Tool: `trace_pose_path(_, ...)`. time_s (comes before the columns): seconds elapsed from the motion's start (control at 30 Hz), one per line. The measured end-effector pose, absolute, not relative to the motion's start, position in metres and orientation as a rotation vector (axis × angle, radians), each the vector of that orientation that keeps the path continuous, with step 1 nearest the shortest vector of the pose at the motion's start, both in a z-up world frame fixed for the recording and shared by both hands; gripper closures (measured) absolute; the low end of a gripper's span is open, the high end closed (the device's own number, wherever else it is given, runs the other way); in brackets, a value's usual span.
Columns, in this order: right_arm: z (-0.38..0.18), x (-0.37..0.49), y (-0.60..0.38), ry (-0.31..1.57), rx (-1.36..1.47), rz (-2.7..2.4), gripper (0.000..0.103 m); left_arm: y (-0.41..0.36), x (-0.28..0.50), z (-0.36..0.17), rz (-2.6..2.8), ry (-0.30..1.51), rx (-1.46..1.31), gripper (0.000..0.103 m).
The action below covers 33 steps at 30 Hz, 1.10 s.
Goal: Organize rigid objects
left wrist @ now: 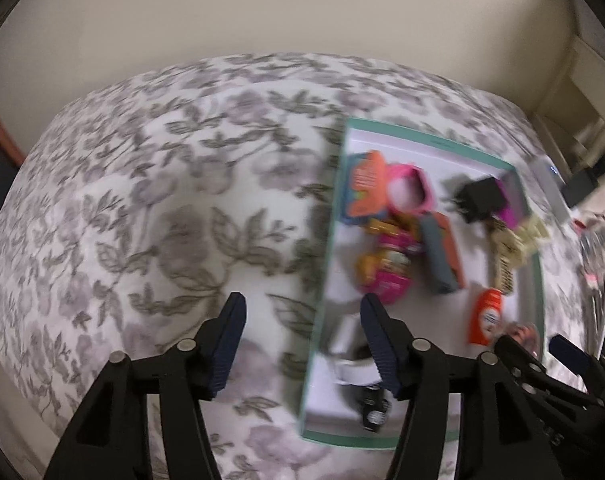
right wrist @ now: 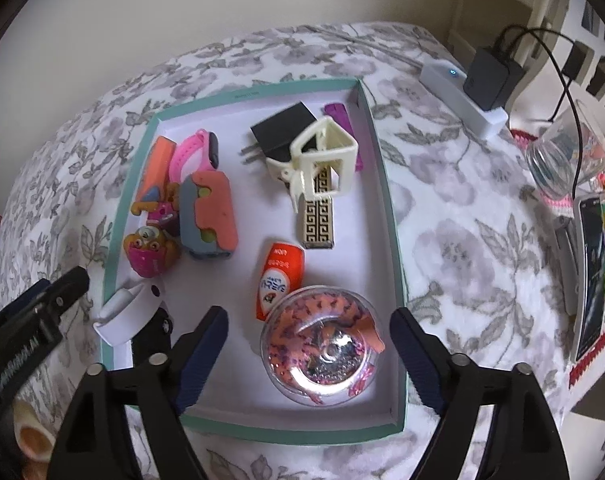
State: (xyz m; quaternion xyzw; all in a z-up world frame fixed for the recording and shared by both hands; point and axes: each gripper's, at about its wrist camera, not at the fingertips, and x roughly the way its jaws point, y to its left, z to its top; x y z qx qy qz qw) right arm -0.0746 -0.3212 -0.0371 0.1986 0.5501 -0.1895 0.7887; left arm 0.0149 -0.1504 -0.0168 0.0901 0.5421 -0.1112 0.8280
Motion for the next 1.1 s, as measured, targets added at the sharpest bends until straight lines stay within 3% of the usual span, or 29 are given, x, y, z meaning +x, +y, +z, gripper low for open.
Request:
trace_pose_path(0.3, -0.025, -0.074, -0.315, 1.103, 0.406, -0.387, 0.003, -0.11, 0.031, -0.022, -0.127, 1.17, 0.11, 0.035)
trace_pose_path(0.37, -0.021, -0.074, -0.312, 1.078, 0.39, -0.382, 0.0, -0.105, 0.031, -0.022, -0.116, 1.172, 0.109, 0.02)
trace_pose_path(0.4, -0.02, -0.073, -0.31, 1.07, 0.382, -0.38, 0.0, -0.104, 0.031, -0.022, -0.114, 1.171, 0.112, 0.007)
trace_pose_path(1.1, 0.021, -0.081, -0.284, 0.934, 0.355, -0.329, 0.0, -0.078, -0.001, 0.023, -0.111, 1.055, 0.187, 0.006)
